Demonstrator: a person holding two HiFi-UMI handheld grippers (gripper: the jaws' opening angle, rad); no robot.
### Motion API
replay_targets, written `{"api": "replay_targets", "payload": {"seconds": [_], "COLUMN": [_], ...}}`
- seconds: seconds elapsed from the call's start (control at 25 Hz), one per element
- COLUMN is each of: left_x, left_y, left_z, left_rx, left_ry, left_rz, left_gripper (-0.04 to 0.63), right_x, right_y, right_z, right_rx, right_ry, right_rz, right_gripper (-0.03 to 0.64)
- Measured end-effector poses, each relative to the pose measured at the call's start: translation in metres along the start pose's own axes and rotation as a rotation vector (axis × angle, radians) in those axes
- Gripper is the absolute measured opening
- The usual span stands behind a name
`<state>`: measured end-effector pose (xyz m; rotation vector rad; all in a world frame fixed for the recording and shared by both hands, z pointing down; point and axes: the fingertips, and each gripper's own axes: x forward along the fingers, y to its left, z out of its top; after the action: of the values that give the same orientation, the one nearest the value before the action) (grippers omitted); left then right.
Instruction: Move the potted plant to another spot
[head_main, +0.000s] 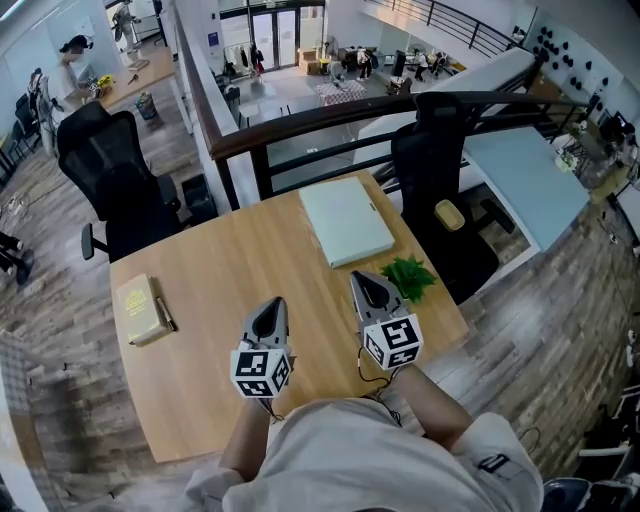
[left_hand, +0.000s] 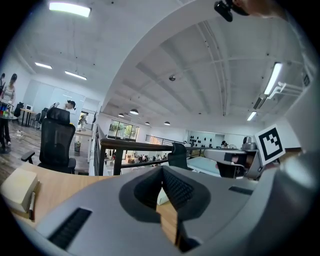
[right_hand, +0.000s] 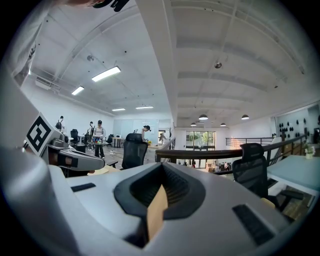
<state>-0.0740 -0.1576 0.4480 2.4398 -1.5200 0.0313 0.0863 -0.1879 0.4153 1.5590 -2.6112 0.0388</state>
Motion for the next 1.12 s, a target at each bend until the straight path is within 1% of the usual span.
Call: {"api": "replay_targets", "payload": {"seconds": [0.12, 0.32, 0.48, 0.72, 1.12], "left_x": [0.0006, -0.0012, -0.0005, -0.0018, -0.0027], "left_y": [0.0008, 0.0011, -0.002, -0.0024, -0.0073], "left_z": [0.0037, 0.0026, 0.003, 0.0008, 0.0009], "left_rx": [0.021, 0.007, 0.012, 0.012, 0.016], "left_ry": [-0.004, 0.003, 0.003, 0.006, 0.007], "left_rz": [-0.001, 0.002, -0.004, -0.003, 0.001], "left_gripper": [0.012, 0.012, 0.012, 0.012, 0.012], "right_x": [0.0028, 0.0035, 0.001, 0.0023, -0.0029], "right_y": [0.0015, 0.005, 0.0078, 0.0096, 0.0031], "right_z": [0.0008, -0.0001, 0.0026, -0.0008, -0.001], "right_rx": [0.001, -0.001, -0.015, -0.008, 0.002], "right_ry": [-0.003, 0.002, -0.014, -0.006, -0.014], "right_rz": [-0.001, 0.011, 0.028, 0.037, 0.029], "right_gripper": [0.003, 0.003, 0.003, 0.003, 0.003]}}
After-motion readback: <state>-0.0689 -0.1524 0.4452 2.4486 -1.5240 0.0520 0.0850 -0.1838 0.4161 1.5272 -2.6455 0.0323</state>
